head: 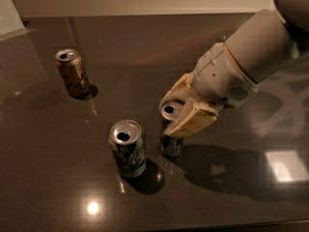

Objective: Move redbull can near 7up can

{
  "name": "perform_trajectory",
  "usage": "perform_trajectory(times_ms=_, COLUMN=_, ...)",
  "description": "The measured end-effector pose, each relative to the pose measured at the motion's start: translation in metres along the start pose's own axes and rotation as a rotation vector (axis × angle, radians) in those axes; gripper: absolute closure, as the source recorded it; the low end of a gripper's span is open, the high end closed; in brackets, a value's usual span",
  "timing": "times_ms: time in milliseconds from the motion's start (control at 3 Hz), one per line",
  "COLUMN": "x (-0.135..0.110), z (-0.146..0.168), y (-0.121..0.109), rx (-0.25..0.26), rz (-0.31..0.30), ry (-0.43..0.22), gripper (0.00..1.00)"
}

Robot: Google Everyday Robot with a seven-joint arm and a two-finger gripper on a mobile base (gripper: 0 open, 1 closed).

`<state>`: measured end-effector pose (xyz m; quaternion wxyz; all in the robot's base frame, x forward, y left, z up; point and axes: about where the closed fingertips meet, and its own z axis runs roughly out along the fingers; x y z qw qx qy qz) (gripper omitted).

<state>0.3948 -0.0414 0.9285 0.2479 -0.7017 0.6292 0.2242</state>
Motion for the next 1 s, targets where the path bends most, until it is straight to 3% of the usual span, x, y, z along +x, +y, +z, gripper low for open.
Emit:
perform_trajectory(times_ms=333, x=0.002, z=0.0038, y=-0.0017, rx=-0.004, rz=0.006, ry=0.001, gripper=0.13)
perform_trajectory(times_ms=667, x=0.0004, z=0.0041, y=-0.0011, rx=-0.004, rz=0.003, ry=0.002, gripper=0.0)
perform_trajectory(times_ms=1000, x=0.0003, z=0.0041, y=-0.0011, rx=-0.004, rz=0.003, ry=0.002, gripper=0.0)
